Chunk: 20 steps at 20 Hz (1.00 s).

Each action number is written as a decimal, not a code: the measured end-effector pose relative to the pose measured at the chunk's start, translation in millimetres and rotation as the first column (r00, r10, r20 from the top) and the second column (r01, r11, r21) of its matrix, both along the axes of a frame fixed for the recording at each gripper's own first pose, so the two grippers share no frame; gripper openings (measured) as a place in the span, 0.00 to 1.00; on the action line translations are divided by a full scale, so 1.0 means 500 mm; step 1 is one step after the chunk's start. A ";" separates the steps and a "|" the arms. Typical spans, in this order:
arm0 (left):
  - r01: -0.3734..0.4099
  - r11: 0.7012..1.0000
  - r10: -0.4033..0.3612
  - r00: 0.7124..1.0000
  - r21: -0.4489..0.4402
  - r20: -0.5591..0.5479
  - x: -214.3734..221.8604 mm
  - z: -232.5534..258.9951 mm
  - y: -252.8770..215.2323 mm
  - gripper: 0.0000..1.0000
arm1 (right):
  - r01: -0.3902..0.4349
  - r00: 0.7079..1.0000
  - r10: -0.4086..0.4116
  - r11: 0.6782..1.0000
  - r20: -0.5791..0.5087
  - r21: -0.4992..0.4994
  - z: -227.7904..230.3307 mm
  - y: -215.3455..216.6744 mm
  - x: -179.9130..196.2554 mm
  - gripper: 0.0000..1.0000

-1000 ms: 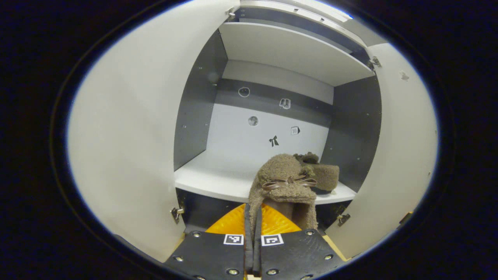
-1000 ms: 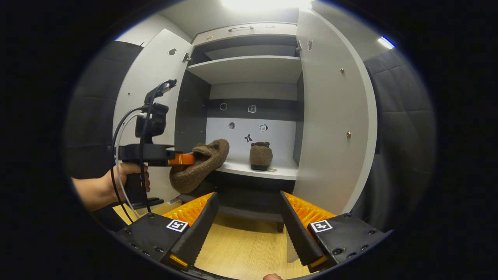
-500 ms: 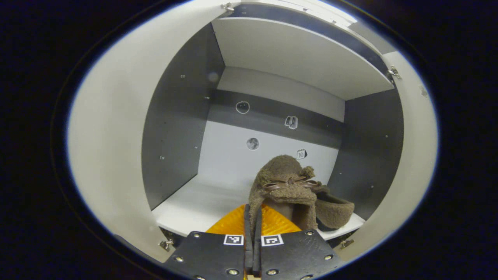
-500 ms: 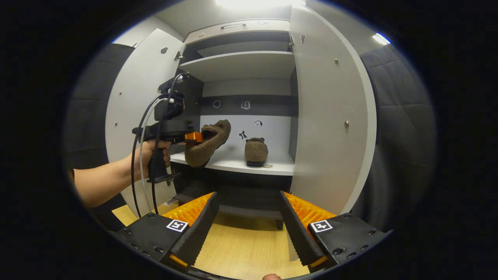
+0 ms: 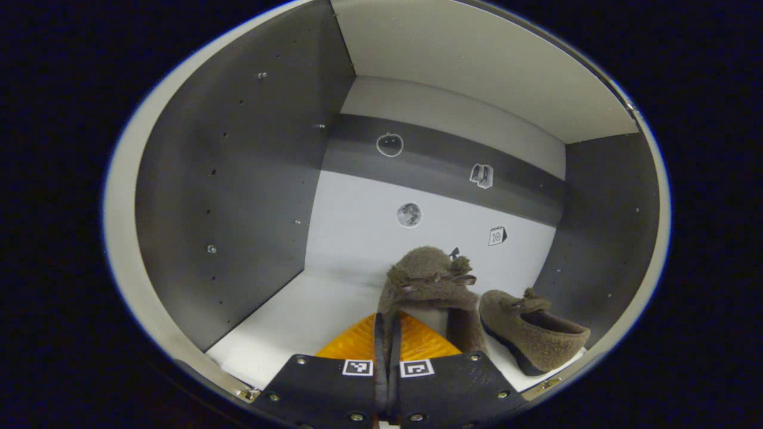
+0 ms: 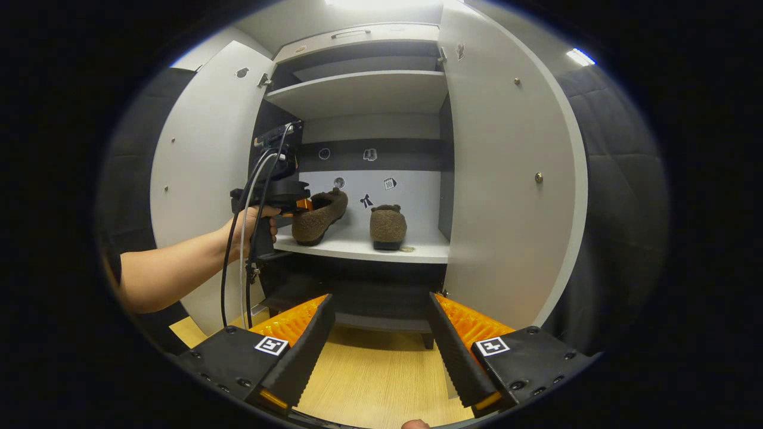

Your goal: Grab one shoe with the right hand and put it into the shoe cabinet, grab the other shoe with the left hand and put it into the shoe cabinet; then close the right door with the right hand and the left door with the left hand.

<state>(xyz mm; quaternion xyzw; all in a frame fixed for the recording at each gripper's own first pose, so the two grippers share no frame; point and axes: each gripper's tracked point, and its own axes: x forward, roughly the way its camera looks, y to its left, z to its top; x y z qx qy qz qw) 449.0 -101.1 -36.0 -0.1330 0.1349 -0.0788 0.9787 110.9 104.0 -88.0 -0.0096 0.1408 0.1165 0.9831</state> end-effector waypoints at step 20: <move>0.012 0.992 -0.042 0.972 0.127 0.233 -0.328 0.194 0.063 0.92 | -0.009 0.991 0.003 0.999 0.133 0.048 0.149 -0.087 -0.083 0.98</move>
